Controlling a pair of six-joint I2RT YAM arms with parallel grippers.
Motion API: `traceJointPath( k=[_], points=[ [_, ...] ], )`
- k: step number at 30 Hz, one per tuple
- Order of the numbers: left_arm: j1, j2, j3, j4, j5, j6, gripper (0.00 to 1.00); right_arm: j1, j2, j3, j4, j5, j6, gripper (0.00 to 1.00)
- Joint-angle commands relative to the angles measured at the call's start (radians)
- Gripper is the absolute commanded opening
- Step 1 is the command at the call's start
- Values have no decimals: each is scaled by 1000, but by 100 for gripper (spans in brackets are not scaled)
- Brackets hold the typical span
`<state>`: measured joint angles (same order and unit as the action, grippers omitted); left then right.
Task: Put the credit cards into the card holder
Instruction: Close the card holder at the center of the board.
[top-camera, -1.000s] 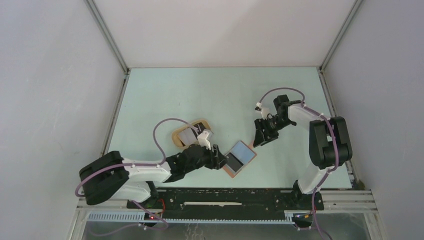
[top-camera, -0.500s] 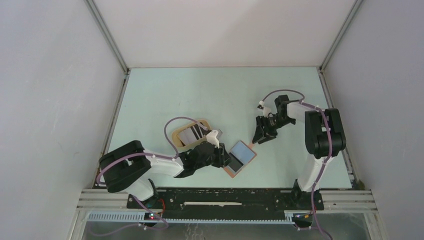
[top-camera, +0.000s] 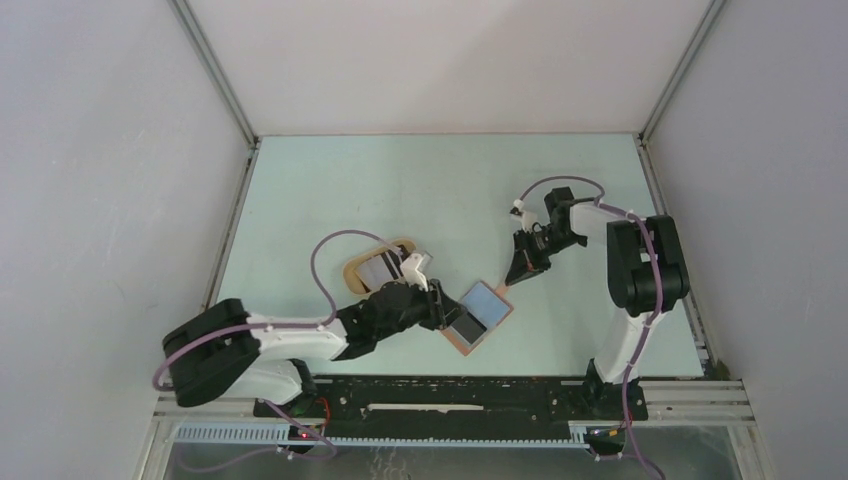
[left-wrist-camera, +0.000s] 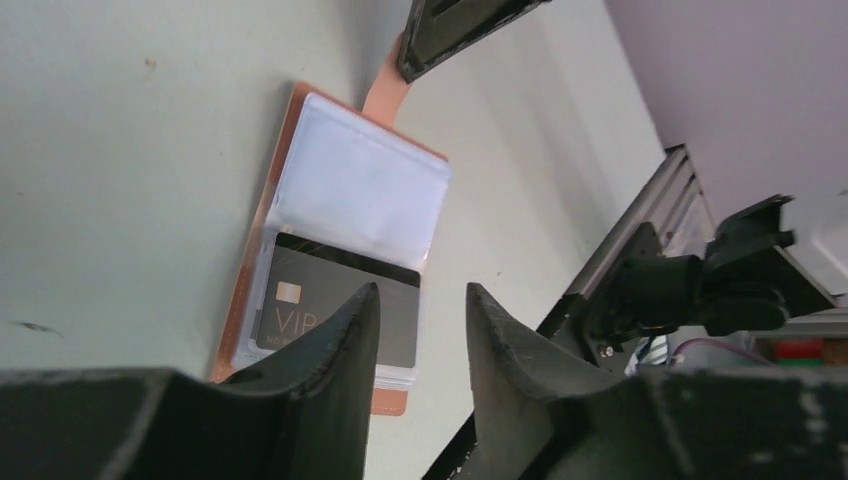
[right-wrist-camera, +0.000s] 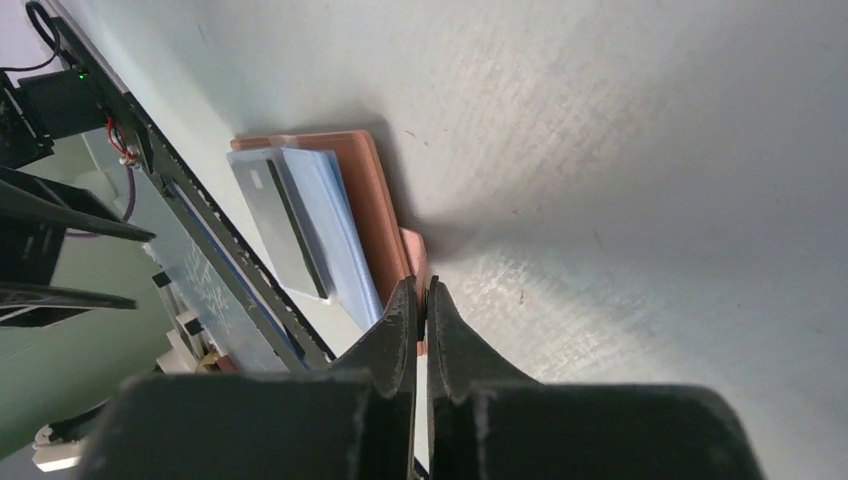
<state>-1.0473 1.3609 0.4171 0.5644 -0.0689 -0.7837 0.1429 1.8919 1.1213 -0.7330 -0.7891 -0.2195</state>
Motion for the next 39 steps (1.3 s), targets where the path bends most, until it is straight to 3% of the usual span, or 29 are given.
traceJointPath(
  k=[1,6,13,19,26,39],
  points=[
    [-3,-136,-82,10,-67,22,46,16,-113,31,-9,-13,-67,0],
    [4,-198,-137,26,-81,16,63,41,-224,21,-6,38,-136,0],
    [14,-212,-153,30,-84,23,71,95,-309,3,1,68,-182,0],
    [28,-238,-184,31,-95,9,70,188,-347,-1,-19,58,-199,0],
    [54,-300,-236,27,-128,-25,61,343,-364,-18,-14,70,-209,0],
    [59,-608,-300,-214,-272,-31,57,582,-228,-31,-6,73,-212,0]
  ],
)
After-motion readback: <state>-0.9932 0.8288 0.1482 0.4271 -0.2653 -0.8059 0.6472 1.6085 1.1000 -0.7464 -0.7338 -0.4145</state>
